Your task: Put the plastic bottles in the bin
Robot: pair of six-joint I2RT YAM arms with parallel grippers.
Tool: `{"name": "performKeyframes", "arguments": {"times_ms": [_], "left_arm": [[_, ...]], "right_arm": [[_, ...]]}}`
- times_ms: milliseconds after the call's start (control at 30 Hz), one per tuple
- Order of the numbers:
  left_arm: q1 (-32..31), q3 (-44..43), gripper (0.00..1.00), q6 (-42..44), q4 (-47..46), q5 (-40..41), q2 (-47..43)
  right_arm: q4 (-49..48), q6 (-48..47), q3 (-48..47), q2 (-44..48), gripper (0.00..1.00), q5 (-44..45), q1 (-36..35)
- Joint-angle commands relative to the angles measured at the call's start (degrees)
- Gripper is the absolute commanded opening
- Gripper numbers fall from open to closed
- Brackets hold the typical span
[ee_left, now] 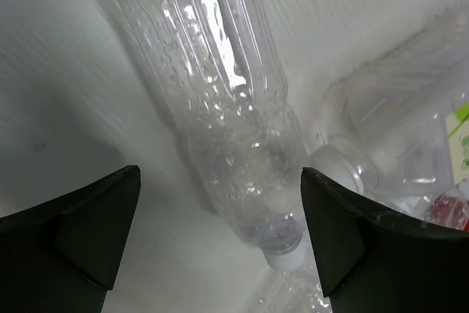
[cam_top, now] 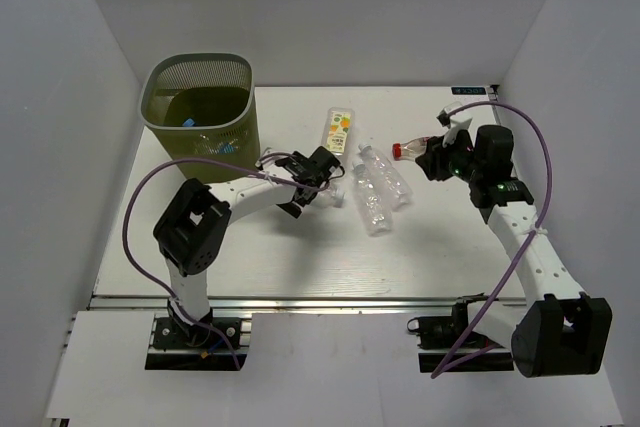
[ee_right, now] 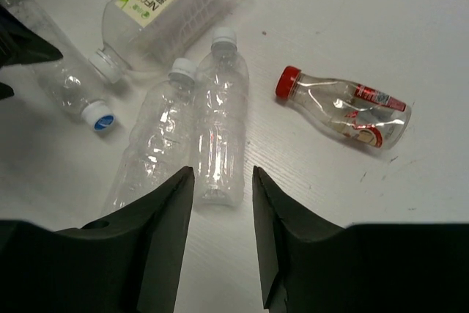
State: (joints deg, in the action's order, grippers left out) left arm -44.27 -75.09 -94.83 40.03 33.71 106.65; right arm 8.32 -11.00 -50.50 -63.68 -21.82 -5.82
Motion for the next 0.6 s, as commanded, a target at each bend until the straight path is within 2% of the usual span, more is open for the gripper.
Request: {"name": "performKeyframes", "arguments": {"times_ms": [0, 267, 433, 533, 567], "left_arm": [[2.4, -0.9, 1.0, -2.6, -0.3, 2.3, -1.2], [4.8, -4.2, 1.0, -2.6, 3.3, -0.6, 4.2], [5.3, -6.6, 0.99, 0.4, 4.4, -1.1, 8.6], [5.3, -6.6, 0.84, 2.4, 3.9, -2.2, 9.4], [5.3, -6.6, 0.72, 3.8, 3.9, -2.2, 9.4]], "right_arm": [[0.6, 0.5, 1.0, 1.1, 0.42, -2.0, 0.8], [0.9, 2.0, 1.8, 0.7, 0.42, -3.7, 1.0], [3.5, 0.1, 1.5, 1.2, 0.64, -6.0, 1.0], [4.9, -0.7, 1.5, 1.3, 0.68, -5.8, 1.0], [5.4, -0.9, 1.5, 1.2, 0.69, -5.8, 1.0]]}}
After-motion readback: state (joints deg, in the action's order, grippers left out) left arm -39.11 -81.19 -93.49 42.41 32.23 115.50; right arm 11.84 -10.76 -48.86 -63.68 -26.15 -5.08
